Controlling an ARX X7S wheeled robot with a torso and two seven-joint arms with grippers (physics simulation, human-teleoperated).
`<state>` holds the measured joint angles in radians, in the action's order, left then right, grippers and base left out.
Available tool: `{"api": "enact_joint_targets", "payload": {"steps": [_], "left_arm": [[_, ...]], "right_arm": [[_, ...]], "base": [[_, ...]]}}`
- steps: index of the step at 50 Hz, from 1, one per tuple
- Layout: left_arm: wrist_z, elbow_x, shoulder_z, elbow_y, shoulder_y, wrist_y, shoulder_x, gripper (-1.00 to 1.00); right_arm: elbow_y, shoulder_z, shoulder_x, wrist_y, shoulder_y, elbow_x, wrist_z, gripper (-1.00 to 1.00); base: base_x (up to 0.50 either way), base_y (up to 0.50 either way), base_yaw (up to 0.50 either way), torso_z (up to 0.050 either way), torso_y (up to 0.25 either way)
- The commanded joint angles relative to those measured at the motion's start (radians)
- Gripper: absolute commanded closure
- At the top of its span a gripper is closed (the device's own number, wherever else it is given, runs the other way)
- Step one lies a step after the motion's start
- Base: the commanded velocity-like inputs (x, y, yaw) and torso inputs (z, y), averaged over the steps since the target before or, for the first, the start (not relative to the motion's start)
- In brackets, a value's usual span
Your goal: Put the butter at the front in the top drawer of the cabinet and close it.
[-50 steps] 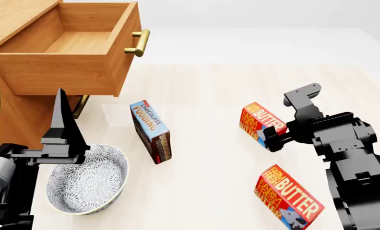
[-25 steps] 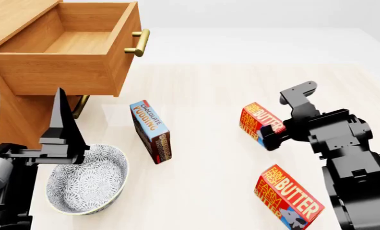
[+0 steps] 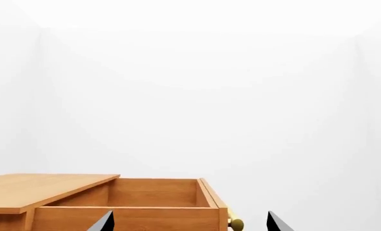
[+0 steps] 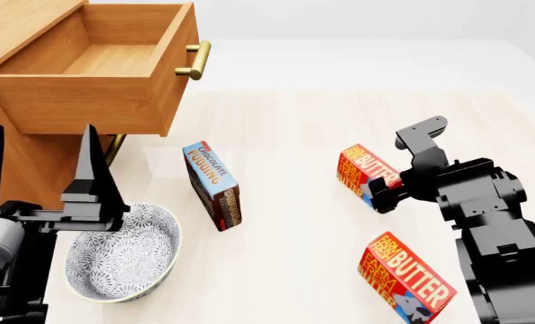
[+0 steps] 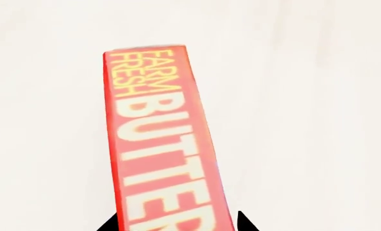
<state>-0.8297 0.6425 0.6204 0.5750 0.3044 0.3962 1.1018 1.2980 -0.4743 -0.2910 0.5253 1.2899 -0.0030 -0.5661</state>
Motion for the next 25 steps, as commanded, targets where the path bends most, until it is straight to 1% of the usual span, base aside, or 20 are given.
{"api": "enact_joint_targets", "payload": {"steps": [1,8,13,15,18,20,25], "left_arm": [[-0.003,0.002,-0.001,0.010,-0.002,-0.009,0.003,-1.00],[-0.003,0.002,-0.003,0.014,-0.008,-0.005,0.007,-1.00],[-0.009,0.003,-0.010,0.030,-0.018,0.003,0.025,-1.00],[-0.016,0.001,-0.014,0.042,-0.028,0.009,0.036,-1.00],[-0.033,-0.004,-0.021,0.064,-0.049,0.022,0.060,-1.00],[-0.054,-0.008,-0.031,0.088,-0.074,0.042,0.091,-1.00],[-0.112,-0.024,-0.054,0.144,-0.140,0.098,0.170,-1.00]], "right_arm": [[0.010,0.045,-0.003,-0.032,-0.026,0.020,-0.036,1.00],[0.010,0.054,-0.007,-0.066,-0.023,0.019,-0.032,1.00],[0.007,0.068,-0.013,-0.117,0.014,0.027,-0.039,1.00],[-0.021,0.065,-0.021,-0.111,0.029,0.023,-0.040,1.00],[-0.293,0.078,-0.073,0.046,-0.026,0.032,-0.033,1.00],[-0.483,0.088,-0.111,0.163,-0.051,0.037,-0.031,1.00],[-0.744,0.106,-0.161,0.329,-0.050,0.039,-0.024,1.00]], "base": [[0.00,0.00,0.00,0.000,0.000],[0.00,0.00,0.00,0.000,0.000],[0.00,0.00,0.00,0.000,0.000],[0.00,0.00,0.00,0.000,0.000],[0.00,0.00,0.00,0.000,0.000],[0.00,0.00,0.00,0.000,0.000],[0.00,0.00,0.00,0.000,0.000]]}}
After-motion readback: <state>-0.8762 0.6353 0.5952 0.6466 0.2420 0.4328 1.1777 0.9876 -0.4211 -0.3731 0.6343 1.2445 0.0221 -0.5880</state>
